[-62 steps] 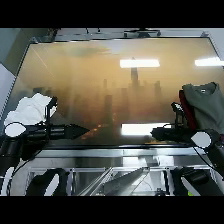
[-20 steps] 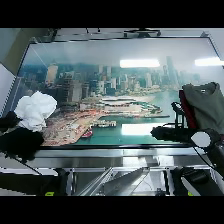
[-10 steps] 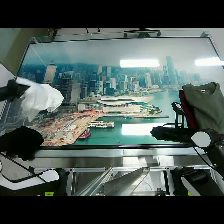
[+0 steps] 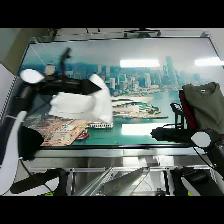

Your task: Fold the shirts.

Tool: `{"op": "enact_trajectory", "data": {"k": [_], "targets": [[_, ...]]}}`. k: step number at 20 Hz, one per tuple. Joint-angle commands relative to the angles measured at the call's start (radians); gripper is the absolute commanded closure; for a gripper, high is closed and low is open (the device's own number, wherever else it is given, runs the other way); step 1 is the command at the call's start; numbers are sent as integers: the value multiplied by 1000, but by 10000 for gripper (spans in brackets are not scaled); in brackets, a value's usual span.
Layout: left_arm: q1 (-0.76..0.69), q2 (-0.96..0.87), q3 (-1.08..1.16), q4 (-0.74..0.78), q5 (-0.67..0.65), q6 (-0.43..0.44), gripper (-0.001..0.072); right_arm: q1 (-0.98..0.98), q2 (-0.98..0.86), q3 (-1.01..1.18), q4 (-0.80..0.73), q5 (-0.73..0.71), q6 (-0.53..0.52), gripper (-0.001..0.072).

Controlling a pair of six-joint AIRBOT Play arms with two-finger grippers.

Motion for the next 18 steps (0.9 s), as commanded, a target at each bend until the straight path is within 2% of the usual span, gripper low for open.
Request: {"op": "enact_trajectory", "data": {"k": [1,2,3,4,5,6,10,12,14,16,18], "targets": [[-261,-113,1,26,199,-26,600,-2,0,0,-8,3,-3,686],[-290,-146,1,23,243,-26,346,-5,0,0,-10,3,-3,684],[-302,-174,3,17,267,-27,78,-14,0,1,-17,4,-3,631],[-294,-192,16,20,253,-34,-13,-31,0,6,-31,9,-3,413],[-266,-204,44,24,206,-34,-13,-51,1,18,-45,25,-3,255],[-224,-206,77,38,142,-34,-13,-74,2,35,-51,43,-3,224],[24,-155,159,295,-130,-169,-12,-119,2,93,-34,101,-19,224],[152,-108,102,430,-218,-184,-11,-117,-20,92,32,70,-89,224],[275,-50,-23,505,-199,-179,-11,-115,-74,93,133,-24,-205,225],[401,-18,-141,518,-138,-150,-11,-115,-193,117,334,-100,-414,225],[509,-17,-210,504,-70,-121,-11,-101,-360,187,509,-101,-603,226]]}}
